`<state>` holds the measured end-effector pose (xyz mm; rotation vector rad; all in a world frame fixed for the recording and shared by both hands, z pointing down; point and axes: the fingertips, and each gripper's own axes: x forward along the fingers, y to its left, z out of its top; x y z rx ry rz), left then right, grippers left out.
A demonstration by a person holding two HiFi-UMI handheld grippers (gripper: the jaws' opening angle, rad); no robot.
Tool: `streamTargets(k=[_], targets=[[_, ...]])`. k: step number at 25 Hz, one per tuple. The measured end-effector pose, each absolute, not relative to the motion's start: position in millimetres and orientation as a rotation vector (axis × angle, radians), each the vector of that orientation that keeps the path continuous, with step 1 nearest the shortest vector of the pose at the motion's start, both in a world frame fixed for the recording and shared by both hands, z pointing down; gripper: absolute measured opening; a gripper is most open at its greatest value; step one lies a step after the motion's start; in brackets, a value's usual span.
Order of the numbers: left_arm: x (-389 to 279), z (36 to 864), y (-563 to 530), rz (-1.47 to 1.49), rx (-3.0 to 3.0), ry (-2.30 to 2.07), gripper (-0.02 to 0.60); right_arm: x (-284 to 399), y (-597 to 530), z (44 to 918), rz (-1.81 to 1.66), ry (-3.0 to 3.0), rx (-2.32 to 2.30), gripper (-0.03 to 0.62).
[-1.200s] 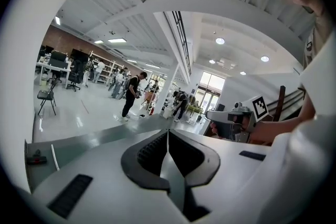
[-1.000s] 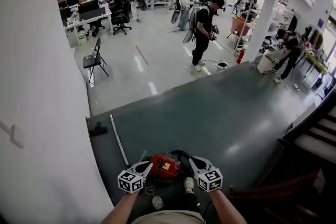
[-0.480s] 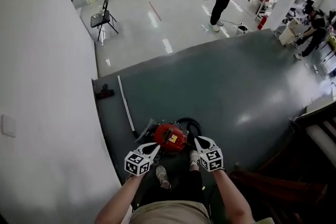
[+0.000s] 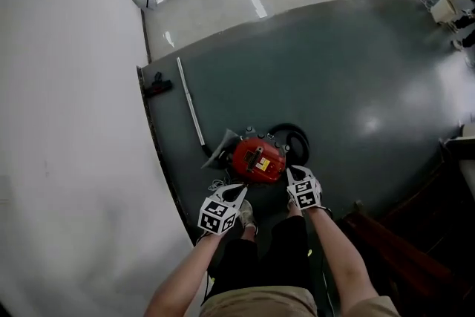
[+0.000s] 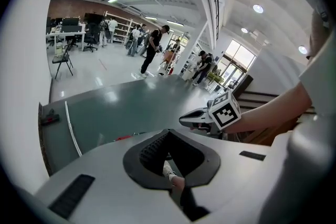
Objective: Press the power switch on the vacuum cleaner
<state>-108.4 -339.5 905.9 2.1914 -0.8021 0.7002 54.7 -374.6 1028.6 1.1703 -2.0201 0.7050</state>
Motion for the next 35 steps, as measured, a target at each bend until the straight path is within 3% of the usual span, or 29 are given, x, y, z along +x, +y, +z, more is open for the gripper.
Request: streamTargets(k=[8,18,22,35], targets=[[-96,986,-346,0.854,2.175,-0.763,0.003,16,-359,1156,0.804,-1.949,0.964,0.011],[-90,1045,-360,0.836,2.114,-0.774,0.003,4,-346,1278,0.859,-1.801,0.823,0.011],[-81,1062,-359,0.817,2.08,-0.762,0.003,-4,-347,1301,0.709,-1.772,0.759,0.01],[-76,1059,-337,0.8,2.071,-0.691,0.003,4,-366,1323,0.802,-1.666,0.856,0.011]])
